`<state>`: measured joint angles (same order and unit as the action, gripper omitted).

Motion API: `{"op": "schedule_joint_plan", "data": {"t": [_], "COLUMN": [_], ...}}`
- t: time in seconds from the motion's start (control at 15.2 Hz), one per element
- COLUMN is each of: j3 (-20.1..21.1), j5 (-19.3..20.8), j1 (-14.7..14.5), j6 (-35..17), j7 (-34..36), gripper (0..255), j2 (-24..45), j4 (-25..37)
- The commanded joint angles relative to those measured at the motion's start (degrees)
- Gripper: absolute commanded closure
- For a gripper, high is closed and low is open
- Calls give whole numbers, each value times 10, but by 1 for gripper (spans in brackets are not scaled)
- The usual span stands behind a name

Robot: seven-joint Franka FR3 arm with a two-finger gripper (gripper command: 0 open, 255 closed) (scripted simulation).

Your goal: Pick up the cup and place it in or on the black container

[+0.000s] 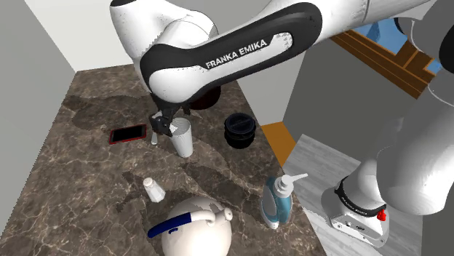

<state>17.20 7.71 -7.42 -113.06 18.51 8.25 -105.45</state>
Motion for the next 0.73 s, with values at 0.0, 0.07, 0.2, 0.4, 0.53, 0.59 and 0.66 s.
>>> {"op": "schedule_joint_plan", "data": {"t": [0.0,0.07,0.2,0.4,0.53,0.59,0.66], "j3": [3,4,3,2,1,0,0], "j5": [15,22,25,28,31,33,33], "j1": [-10,-16,-18,-18,-17,-17,-17], "j6": [3,5,-1,-22,-35,-46,-46], "j7": [14,21,23,25,27,28,28], "gripper": [0,0,0,0,0,0,0], "j2": [47,71,78,84,89,93,93], "j4": [42,63,63,48,39,33,33]}}
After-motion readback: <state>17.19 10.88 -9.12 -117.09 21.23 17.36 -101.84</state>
